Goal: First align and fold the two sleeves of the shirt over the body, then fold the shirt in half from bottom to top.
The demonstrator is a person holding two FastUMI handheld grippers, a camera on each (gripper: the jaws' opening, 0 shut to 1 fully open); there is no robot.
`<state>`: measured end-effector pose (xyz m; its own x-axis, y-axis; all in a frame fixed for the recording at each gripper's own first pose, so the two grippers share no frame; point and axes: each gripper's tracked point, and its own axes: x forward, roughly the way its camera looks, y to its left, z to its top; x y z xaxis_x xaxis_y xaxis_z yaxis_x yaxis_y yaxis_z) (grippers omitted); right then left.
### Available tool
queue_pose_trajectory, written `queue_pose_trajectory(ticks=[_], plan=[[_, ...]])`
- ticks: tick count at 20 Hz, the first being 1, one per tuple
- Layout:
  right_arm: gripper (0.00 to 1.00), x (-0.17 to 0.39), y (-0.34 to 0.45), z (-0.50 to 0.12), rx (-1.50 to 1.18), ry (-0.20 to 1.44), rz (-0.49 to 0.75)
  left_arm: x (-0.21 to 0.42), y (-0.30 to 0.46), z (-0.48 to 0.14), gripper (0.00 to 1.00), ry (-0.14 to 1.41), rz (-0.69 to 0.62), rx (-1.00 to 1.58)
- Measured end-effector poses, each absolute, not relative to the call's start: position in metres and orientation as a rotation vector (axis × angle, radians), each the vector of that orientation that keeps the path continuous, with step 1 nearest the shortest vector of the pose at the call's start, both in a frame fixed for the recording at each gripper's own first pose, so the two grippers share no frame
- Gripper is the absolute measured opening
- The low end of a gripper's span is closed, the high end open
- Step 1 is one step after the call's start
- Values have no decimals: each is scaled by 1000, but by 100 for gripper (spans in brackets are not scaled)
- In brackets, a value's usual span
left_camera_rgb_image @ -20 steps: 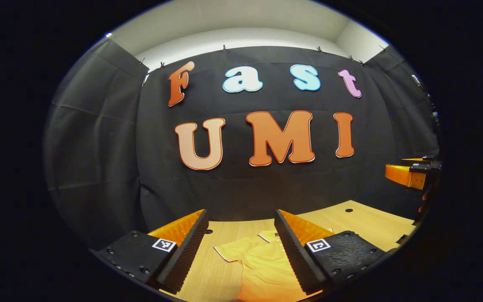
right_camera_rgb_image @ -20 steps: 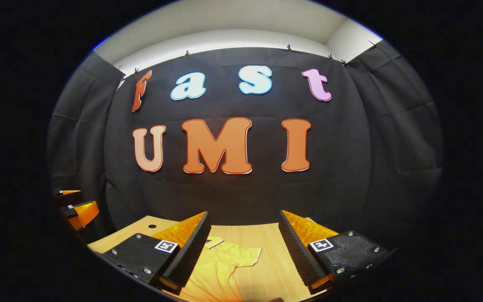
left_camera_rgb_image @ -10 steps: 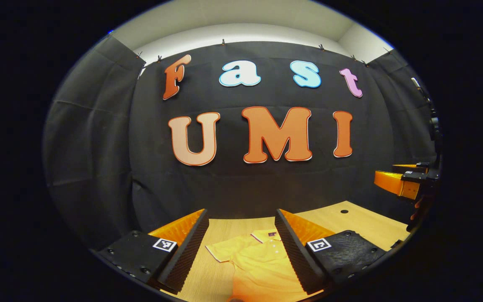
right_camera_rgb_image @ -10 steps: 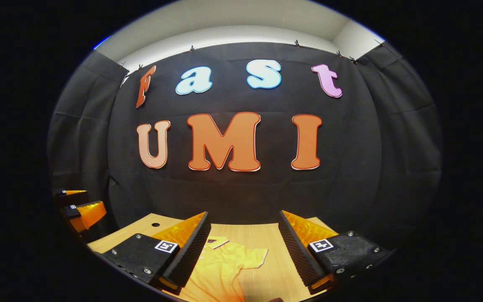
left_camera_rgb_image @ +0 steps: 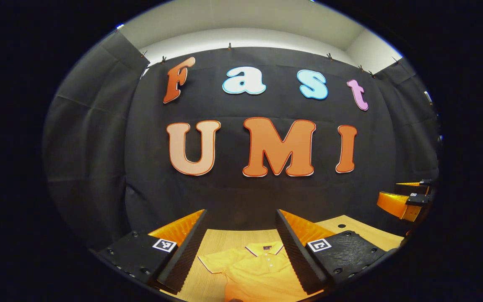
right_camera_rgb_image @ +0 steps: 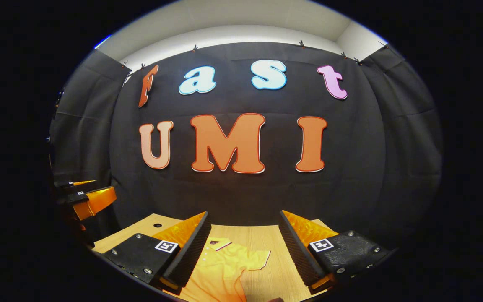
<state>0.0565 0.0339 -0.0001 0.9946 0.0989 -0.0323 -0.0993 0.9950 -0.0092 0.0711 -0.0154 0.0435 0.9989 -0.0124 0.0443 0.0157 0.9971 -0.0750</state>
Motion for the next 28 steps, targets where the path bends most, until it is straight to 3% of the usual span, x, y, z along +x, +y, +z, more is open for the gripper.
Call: queue_pose_trajectory(ticks=[17, 28], plan=[[98, 74, 31, -44, -48, 106, -67, 66, 7, 32, 97, -88, -132, -14], [98, 124, 22, -91, -23, 207, 34, 88, -11, 28, 97, -80, -32, -18]])
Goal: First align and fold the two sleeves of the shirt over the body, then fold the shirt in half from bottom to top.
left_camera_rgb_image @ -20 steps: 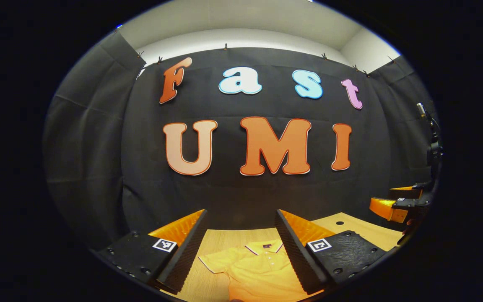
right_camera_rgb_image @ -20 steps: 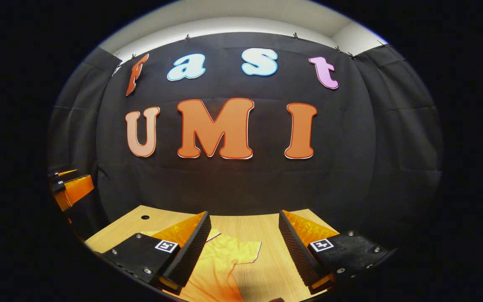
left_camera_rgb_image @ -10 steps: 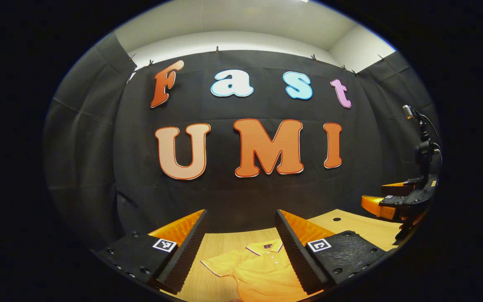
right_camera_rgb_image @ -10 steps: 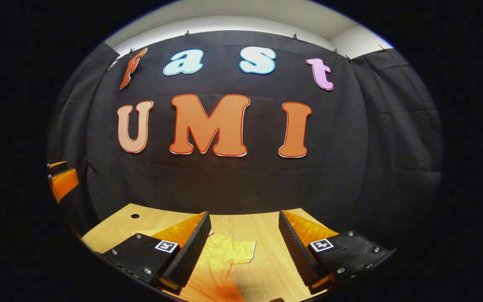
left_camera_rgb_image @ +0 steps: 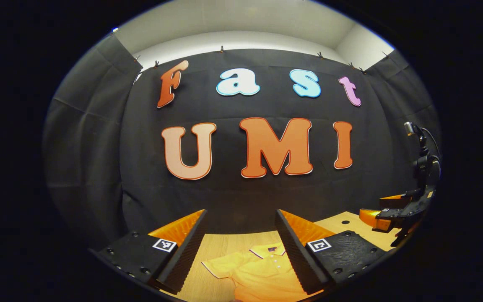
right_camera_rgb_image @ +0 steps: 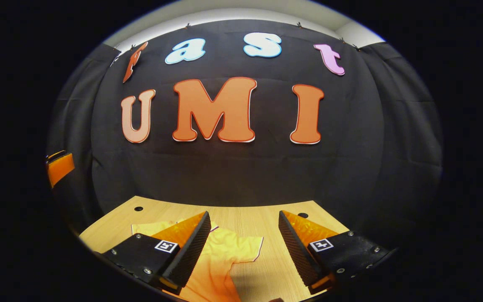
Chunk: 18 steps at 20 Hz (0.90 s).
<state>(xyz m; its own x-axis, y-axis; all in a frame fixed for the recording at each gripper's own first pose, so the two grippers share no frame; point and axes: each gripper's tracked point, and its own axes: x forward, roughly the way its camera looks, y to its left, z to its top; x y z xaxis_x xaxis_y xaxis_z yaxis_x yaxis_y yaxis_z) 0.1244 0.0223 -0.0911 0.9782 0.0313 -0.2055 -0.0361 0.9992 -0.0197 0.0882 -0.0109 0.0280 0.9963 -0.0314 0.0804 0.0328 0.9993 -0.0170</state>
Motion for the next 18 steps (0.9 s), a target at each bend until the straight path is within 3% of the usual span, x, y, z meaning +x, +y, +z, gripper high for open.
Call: queue_pose_trajectory(ticks=[6, 18], plan=[[98, 164, 0, -134, -36, 312, 40, 93, -17, 23, 97, -49, 20, -1], [96, 232, -26, -264, -9, 796, 57, 79, -10, -23, 97, 117, 183, 37]])
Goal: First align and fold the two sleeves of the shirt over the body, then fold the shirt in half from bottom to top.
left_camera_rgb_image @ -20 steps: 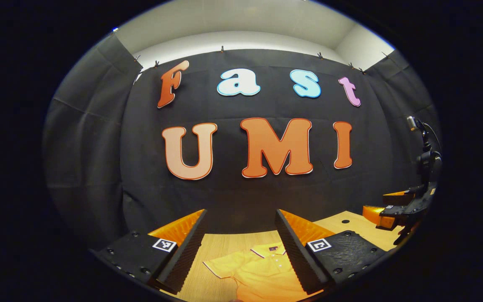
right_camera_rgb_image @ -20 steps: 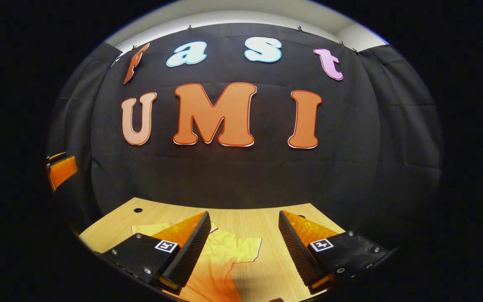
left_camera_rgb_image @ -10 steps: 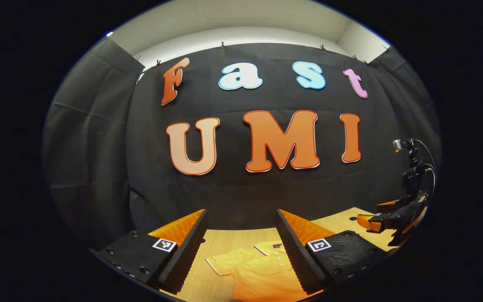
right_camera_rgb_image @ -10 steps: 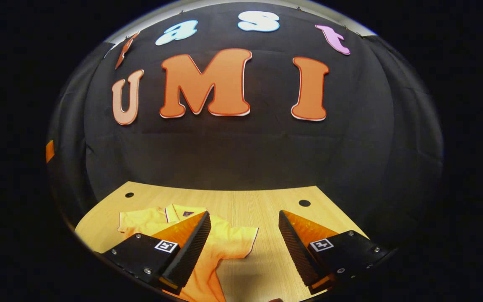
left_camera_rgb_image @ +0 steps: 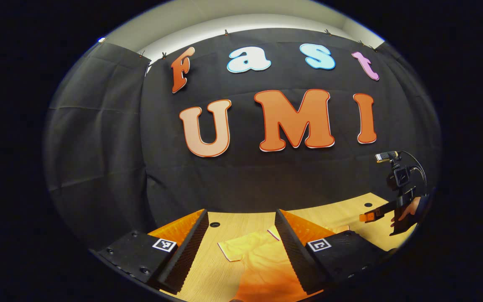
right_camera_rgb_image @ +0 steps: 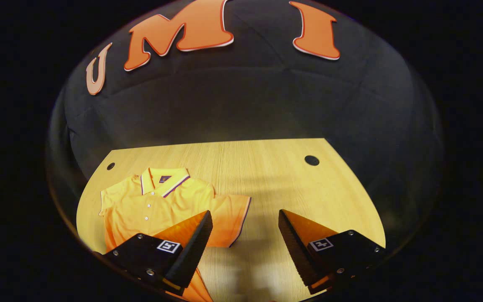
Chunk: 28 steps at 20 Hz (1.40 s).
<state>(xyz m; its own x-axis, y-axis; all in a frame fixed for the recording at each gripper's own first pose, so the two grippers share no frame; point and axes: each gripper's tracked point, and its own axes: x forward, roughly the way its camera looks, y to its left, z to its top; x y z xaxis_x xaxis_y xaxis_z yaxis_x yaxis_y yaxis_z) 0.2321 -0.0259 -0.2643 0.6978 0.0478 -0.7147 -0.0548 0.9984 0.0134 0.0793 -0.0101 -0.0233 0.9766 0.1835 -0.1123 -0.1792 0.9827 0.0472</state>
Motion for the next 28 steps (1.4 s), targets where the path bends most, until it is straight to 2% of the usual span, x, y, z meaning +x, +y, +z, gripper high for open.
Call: queue_pose_trajectory(ticks=[11, 21, 24, 25, 26, 28], plan=[[71, 251, -23, -354, -46, 1185, 68, 30, 20, -52, 98, 248, 375, 36], [70, 241, -9, -396, -90, 1398, 61, 25, 16, -58, 98, 279, 396, 38], [56, 245, -6, -394, -67, 1385, 41, 23, 16, -61, 98, 282, 398, 35], [57, 247, -7, -396, -62, 1378, 36, 22, 17, -62, 98, 282, 399, 33], [47, 249, -10, -394, -61, 1372, 41, 22, 17, -63, 99, 283, 401, 31], [11, 253, -10, -394, 3, 1353, 39, 22, 16, -64, 99, 281, 401, 26]])
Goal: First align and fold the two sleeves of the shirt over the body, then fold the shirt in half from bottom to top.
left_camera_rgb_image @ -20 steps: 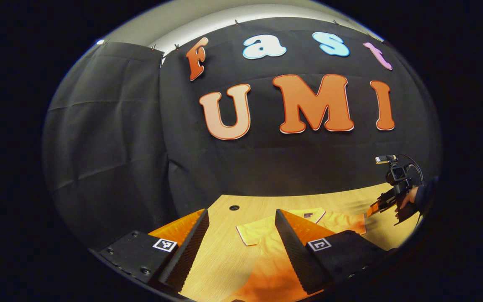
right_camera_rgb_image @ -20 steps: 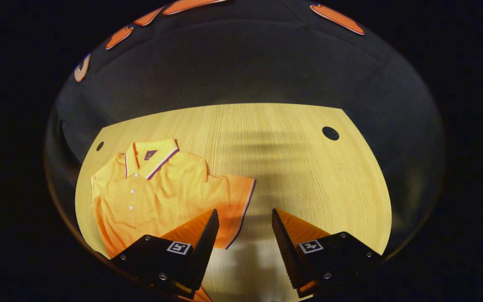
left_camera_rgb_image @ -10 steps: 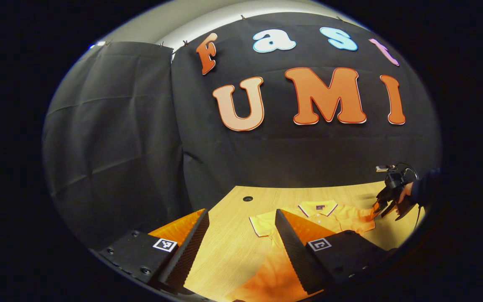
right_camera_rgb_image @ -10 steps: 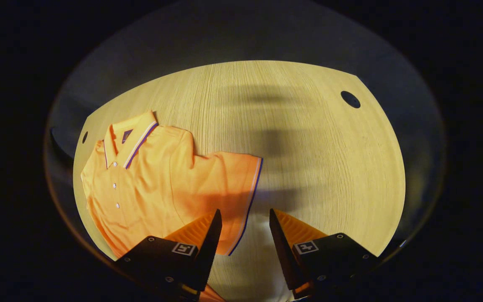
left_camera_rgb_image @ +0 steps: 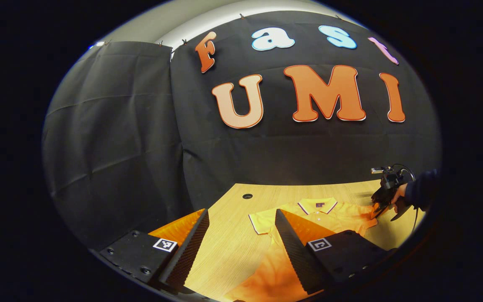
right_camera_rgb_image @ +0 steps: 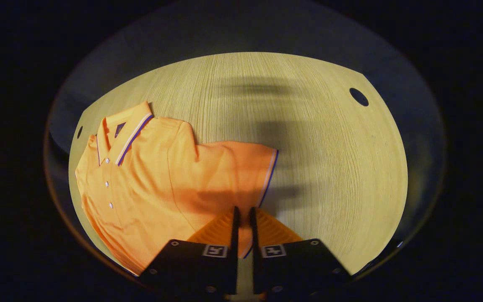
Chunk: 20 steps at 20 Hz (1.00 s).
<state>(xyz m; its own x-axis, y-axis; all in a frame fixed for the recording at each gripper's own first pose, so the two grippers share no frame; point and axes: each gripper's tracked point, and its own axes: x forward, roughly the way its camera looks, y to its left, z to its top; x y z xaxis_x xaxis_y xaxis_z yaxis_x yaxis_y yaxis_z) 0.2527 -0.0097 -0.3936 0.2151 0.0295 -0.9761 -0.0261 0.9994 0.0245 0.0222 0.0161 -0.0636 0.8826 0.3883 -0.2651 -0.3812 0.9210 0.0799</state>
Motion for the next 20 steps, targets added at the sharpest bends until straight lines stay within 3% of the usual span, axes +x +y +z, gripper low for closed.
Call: queue_pose_trajectory(ticks=[4, 5, 6, 15, 20], plan=[[8, 260, -8, -394, 126, 1321, 78, 19, 18, -62, 98, 271, 400, 25], [1, 260, -2, -389, 153, 1330, 92, 19, 17, -62, 98, 271, 400, 23], [0, 261, 4, -378, 184, 1311, 113, 16, 17, -64, 98, 274, 399, 18], [1, 266, 68, -328, 290, 1228, 289, 13, 21, -72, 99, 283, 411, 2], [4, 265, 100, -326, 329, 1229, 324, 6, 25, -79, 97, 297, 426, -4]])
